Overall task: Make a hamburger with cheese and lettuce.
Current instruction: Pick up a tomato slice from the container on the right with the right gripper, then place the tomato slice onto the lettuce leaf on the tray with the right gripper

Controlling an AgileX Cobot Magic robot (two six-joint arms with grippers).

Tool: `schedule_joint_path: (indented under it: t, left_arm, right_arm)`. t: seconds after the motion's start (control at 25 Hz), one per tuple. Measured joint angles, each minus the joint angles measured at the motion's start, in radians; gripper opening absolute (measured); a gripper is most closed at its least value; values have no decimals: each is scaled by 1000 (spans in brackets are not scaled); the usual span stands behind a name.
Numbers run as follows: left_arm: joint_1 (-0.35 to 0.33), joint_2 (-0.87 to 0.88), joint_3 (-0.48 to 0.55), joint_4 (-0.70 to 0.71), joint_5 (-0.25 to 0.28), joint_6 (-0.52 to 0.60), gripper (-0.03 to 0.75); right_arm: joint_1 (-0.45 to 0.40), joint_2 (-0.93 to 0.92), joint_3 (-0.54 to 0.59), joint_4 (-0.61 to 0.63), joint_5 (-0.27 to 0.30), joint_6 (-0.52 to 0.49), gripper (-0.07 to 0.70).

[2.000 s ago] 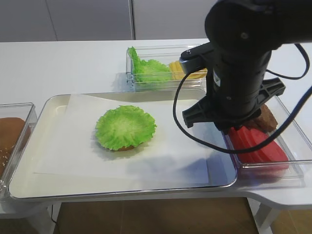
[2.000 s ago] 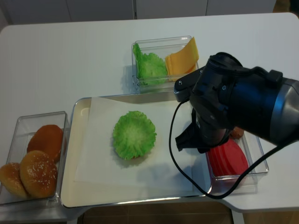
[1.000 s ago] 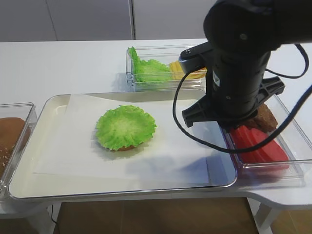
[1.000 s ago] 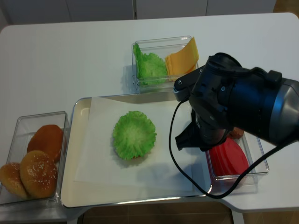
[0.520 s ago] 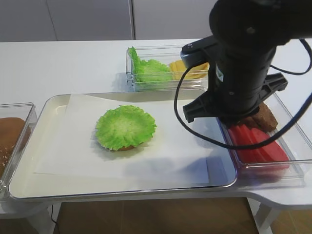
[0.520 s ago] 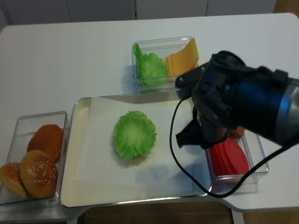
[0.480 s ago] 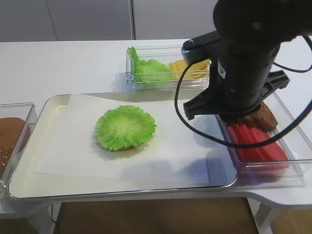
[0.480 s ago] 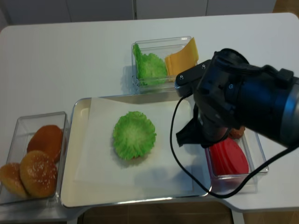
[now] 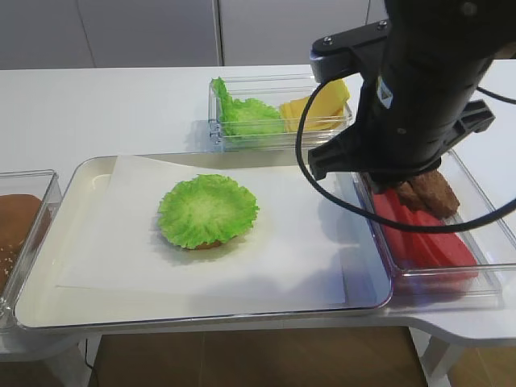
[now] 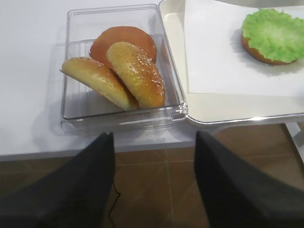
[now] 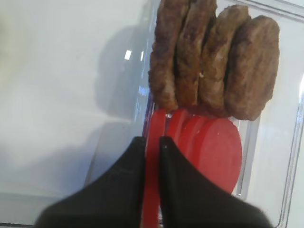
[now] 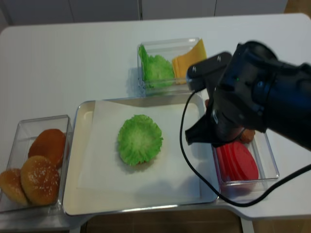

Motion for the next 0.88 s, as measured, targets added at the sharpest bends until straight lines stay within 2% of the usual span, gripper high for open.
schedule_joint_path:
  t: [0.4, 0.88]
  left_arm:
    - [0, 0, 0, 0, 0, 0, 403]
    - [0, 0, 0, 0, 0, 0, 403]
  right_arm:
    - [0, -80, 0, 14, -2, 0, 50]
    - [3, -85, -158, 36, 21, -29, 49]
